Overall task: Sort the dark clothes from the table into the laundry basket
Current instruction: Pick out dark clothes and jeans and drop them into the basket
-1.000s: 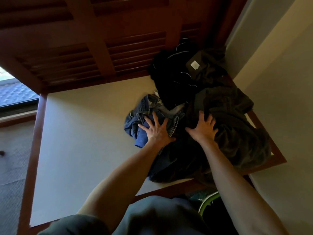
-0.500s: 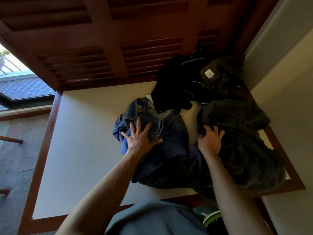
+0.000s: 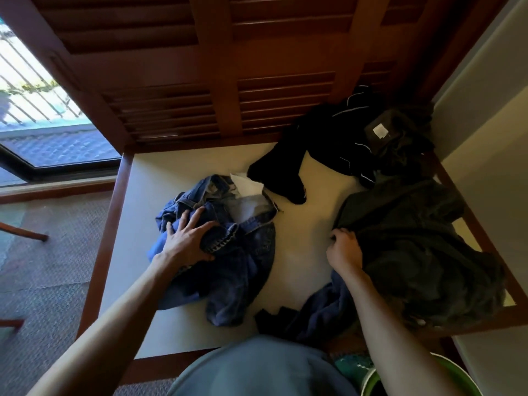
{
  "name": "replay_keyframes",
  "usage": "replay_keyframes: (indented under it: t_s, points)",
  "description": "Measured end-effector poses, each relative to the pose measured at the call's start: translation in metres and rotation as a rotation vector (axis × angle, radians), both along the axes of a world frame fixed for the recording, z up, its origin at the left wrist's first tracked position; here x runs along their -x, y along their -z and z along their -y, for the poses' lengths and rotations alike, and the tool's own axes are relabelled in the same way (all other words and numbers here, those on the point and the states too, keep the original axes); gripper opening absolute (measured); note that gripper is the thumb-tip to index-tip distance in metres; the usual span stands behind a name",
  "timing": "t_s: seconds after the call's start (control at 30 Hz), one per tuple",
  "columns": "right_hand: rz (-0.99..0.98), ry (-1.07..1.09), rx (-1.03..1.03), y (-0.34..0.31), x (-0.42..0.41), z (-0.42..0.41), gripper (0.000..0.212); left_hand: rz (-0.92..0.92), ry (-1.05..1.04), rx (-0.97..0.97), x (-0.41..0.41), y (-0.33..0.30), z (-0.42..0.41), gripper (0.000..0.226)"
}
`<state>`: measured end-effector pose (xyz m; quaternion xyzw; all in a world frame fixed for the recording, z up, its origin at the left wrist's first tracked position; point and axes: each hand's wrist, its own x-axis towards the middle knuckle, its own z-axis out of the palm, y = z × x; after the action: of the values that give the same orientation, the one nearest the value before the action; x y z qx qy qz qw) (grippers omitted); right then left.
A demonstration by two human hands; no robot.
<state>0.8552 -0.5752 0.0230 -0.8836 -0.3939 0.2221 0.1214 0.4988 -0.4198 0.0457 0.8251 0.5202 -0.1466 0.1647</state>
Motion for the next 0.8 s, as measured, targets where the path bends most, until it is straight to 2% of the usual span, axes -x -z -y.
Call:
replay_keyframes:
  t_s: [0.13, 0.27, 0.3, 0.37, 0.4, 0.47, 0.5, 0.57, 0.63, 0.67, 0.73, 0.8]
  points:
    - [-0.059, -0.071, -0.065, 0.0, 0.05, -0.008, 0.022, 0.012, 0.009, -0.011, 0.004, -0.001, -0.003, 0.101]
    - [-0.243, -0.08, -0.217, -0.021, 0.063, -0.008, 0.021, 0.011, 0.014, 0.003, -0.003, 0.001, -0.005, 0.099]
    - [-0.21, -0.061, -0.264, -0.03, 0.056, -0.006, 0.02, 0.007, 0.014, 0.003, -0.004, 0.001, -0.005, 0.099]
    - [-0.02, 0.008, -0.347, -0.051, 0.032, -0.003, 0.026, 0.007, 0.012, -0.017, -0.004, 0.002, -0.003, 0.097]
    - [0.09, 0.067, -0.353, -0.064, 0.016, -0.002, 0.035, 0.014, 0.007, -0.027, -0.004, 0.002, -0.001, 0.096]
    - [0.213, 0.232, -0.223, -0.088, -0.023, 0.001, 0.065, 0.016, -0.019, -0.03, -0.009, 0.004, 0.006, 0.094]
    - [0.194, 0.291, -0.125, -0.092, -0.043, 0.002, 0.082, 0.005, -0.037, -0.034, -0.012, 0.004, 0.009, 0.094]
    - [0.011, 0.36, 0.039, -0.085, -0.073, 0.007, 0.111, -0.032, -0.083, -0.032, -0.023, 0.003, 0.016, 0.092]
    - [-0.124, 0.337, 0.144, -0.072, -0.085, 0.014, 0.128, -0.045, -0.115, -0.009, -0.036, 0.001, 0.022, 0.089]
    - [-0.125, 0.298, 0.184, -0.068, -0.082, 0.016, 0.125, -0.039, -0.13, 0.013, -0.044, -0.001, 0.024, 0.086]
    - [-0.064, 0.215, 0.196, -0.063, -0.065, 0.015, 0.105, 0.001, -0.176, 0.071, -0.057, -0.009, 0.027, 0.085]
    - [-0.05, 0.106, 0.138, -0.063, -0.043, 0.012, 0.093, 0.058, -0.208, 0.11, -0.071, -0.018, 0.028, 0.094]
